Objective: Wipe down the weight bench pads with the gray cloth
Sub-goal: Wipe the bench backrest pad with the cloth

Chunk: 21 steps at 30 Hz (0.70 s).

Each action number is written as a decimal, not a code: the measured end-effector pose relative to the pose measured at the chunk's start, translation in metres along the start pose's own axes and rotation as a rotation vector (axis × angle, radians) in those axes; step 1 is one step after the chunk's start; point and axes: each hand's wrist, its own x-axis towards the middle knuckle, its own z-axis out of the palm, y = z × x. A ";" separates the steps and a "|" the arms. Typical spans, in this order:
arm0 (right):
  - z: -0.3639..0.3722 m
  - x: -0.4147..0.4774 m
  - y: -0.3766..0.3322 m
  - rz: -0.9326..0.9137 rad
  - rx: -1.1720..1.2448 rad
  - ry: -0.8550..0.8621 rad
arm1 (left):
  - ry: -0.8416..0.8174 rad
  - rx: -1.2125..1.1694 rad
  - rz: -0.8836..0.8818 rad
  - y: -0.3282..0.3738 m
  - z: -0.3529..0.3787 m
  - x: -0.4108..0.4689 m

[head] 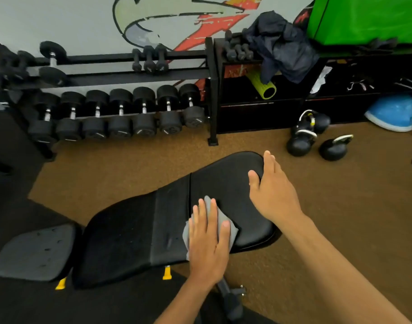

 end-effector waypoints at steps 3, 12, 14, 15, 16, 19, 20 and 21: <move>0.001 -0.002 -0.005 -0.001 -0.070 0.016 | 0.040 0.002 -0.011 0.000 0.005 -0.025; 0.005 -0.002 -0.007 -0.006 -0.091 0.074 | -0.074 0.003 -0.061 -0.006 -0.013 0.107; 0.005 -0.001 -0.008 -0.002 -0.091 0.086 | -0.068 -0.012 -0.073 -0.005 -0.018 0.144; 0.005 -0.001 -0.008 0.001 -0.092 0.089 | -0.068 -0.017 -0.070 -0.004 -0.020 0.159; 0.005 0.000 -0.009 0.003 -0.095 0.090 | -0.075 -0.028 -0.071 -0.002 -0.023 0.172; 0.003 0.000 -0.009 0.005 -0.100 0.092 | -0.094 -0.044 -0.071 0.002 -0.026 0.190; 0.003 0.000 -0.009 0.007 -0.102 0.092 | -0.083 -0.047 -0.072 0.002 -0.026 0.189; 0.003 0.000 -0.010 0.007 -0.103 0.089 | -0.066 -0.046 -0.075 0.002 -0.025 0.183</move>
